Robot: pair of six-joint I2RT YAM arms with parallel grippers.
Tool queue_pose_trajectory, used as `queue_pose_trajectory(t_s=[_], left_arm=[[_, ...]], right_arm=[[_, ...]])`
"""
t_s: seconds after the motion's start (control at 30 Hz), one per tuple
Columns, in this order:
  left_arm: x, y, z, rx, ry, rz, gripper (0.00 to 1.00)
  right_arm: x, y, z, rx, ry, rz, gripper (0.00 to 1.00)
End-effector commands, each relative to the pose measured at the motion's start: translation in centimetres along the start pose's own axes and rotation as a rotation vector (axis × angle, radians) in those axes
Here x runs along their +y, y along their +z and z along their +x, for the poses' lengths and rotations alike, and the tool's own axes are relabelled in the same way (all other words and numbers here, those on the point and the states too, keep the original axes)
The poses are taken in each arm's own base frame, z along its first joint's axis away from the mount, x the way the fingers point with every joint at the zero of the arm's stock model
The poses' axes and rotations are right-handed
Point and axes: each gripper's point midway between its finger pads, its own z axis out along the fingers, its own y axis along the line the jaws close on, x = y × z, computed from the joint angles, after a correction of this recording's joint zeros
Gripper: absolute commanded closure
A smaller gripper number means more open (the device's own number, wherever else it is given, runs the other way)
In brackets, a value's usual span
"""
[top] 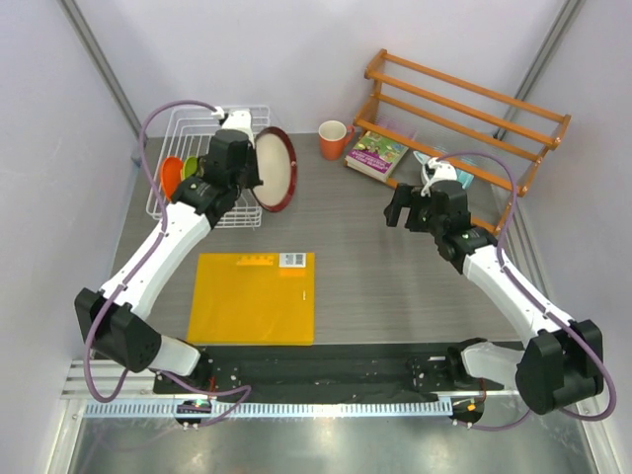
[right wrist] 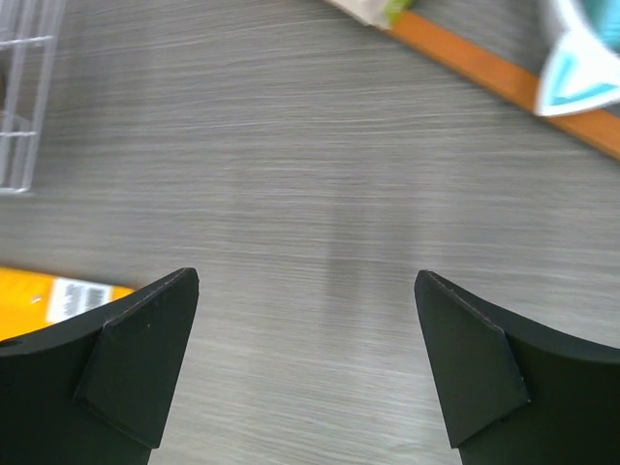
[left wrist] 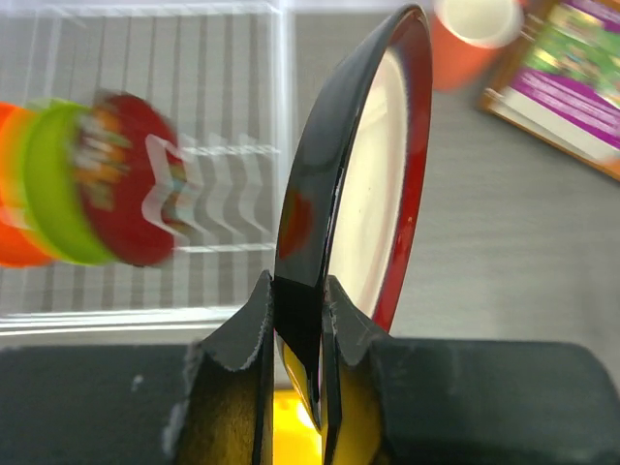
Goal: Unload the plates from the dish rack
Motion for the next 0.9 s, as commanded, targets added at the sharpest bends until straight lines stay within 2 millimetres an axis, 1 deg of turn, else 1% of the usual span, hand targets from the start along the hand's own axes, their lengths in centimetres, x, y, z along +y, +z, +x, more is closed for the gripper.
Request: queue_pose_trajectory(t_s=[0.0,0.03,0.07,0.1,0.13,0.17,0.2,0.23,0.33,0.37,0.4,0.43,0.47,0.5,0.53,0.67,0.73,0.77,0.8,0.87], left_arm=[[-5.8,-1.9,-3.3,-0.106,-0.213,0.307,1.00],[-6.8,-1.9,-2.7,-0.085,-0.221,0.364,1.00],[-7.3,-2.0,-2.6,-0.080,-0.257,0.391,1.00],[-7.6,-2.0,-2.5,-0.080,-0.274,0.406,1.00],[-8.9,-2.3,-2.2,-0.067,-0.285,0.484,1.00],[-9.4,-2.5,-2.0,-0.056,-0.321,0.510,1.00],[-9.9,-2.6,-2.1,-0.062,-0.336,0.537,1.00],[-10.2,-2.6,-1.9,-0.065,-0.345,0.558,1.00],[-10.9,-2.9,-1.5,-0.050,-0.382,0.605,1.00],[-11.6,-3.3,-1.9,-0.059,-0.389,0.652,1.00],[-11.9,-3.4,-1.8,-0.048,-0.413,0.666,1.00],[-12.1,-3.3,-1.3,-0.036,-0.424,0.678,1.00],[-12.4,-3.4,-1.8,-0.054,-0.439,0.702,1.00],[-12.8,-3.7,-1.8,-0.042,-0.449,0.727,1.00],[-13.0,-3.6,-1.6,-0.034,-0.455,0.732,1.00],[-13.5,-3.6,-1.1,-0.014,-0.479,0.765,1.00],[-13.7,-3.7,-1.0,-0.011,-0.489,0.780,1.00],[-13.8,-3.6,-0.7,-0.003,-0.497,0.783,1.00],[-13.9,-3.5,-0.5,0.000,-0.501,0.790,1.00],[-14.0,-3.2,-0.2,0.011,-0.508,0.786,1.00]], right_arm=[[5.0,0.2,-2.2,-0.042,0.034,-0.240,0.00],[5.3,0.4,-2.3,-0.044,0.044,-0.258,0.00],[6.1,0.4,-2.1,-0.030,0.062,-0.297,0.00],[6.1,0.9,-1.5,-0.010,0.070,-0.307,0.00],[6.5,1.0,-1.3,-0.006,0.080,-0.322,0.00],[6.9,1.2,-1.5,-0.016,0.089,-0.348,0.00],[7.0,1.6,-0.7,0.007,0.105,-0.355,0.00],[7.2,1.8,-0.9,-0.004,0.113,-0.369,0.00],[7.7,2.6,0.1,0.025,0.141,-0.404,0.00],[7.8,2.8,0.3,0.030,0.148,-0.412,0.00],[8.2,2.8,0.7,0.045,0.163,-0.434,0.00],[8.2,3.3,1.1,0.056,0.171,-0.440,0.01],[8.5,3.4,1.3,0.063,0.178,-0.452,0.01],[8.5,3.6,1.6,0.067,0.184,-0.459,0.02],[8.9,3.6,1.4,0.060,0.191,-0.484,0.03],[9.3,4.2,2.0,0.078,0.211,-0.511,0.03],[9.8,4.1,1.7,0.067,0.226,-0.546,0.06],[10.0,4.3,1.9,0.074,0.231,-0.555,0.09],[10.2,4.3,1.7,0.068,0.231,-0.571,0.20],[10.5,4.3,1.9,0.074,0.249,-0.589,0.34]])
